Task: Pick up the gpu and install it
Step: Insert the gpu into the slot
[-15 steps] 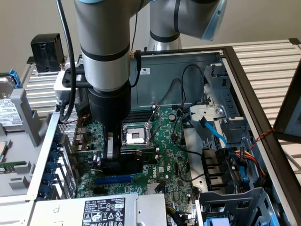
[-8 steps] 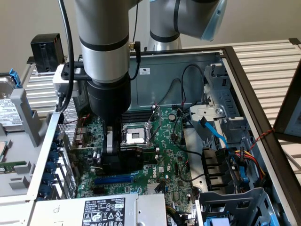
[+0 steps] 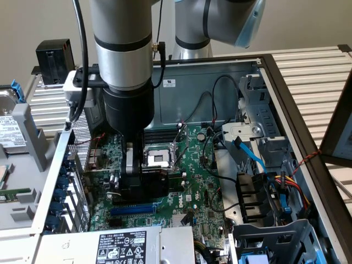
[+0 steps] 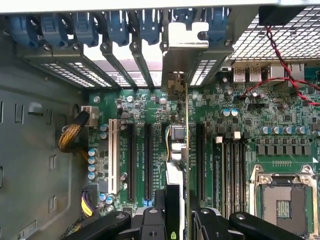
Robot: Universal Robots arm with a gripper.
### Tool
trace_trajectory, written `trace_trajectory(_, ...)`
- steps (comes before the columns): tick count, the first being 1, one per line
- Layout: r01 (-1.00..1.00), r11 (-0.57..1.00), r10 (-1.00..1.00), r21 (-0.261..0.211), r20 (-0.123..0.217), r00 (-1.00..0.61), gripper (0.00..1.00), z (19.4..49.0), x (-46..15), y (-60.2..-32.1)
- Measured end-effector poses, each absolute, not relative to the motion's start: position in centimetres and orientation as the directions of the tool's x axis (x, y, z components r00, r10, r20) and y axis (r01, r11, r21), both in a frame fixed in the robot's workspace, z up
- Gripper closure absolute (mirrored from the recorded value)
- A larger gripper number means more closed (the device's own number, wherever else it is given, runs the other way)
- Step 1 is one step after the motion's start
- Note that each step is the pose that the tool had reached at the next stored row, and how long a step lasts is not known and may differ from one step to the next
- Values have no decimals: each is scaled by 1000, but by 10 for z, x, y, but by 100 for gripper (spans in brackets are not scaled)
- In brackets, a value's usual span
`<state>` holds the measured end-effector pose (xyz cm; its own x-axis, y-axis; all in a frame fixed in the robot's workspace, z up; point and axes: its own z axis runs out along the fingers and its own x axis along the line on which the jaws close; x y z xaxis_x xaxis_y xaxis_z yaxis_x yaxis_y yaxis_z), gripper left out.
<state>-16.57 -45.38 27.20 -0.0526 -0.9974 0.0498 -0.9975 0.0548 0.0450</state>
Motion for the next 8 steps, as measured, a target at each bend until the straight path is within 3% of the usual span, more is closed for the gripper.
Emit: trace_trajectory(8, -998, 55, -997, 43, 51, -53, 73, 268, -171, -452)
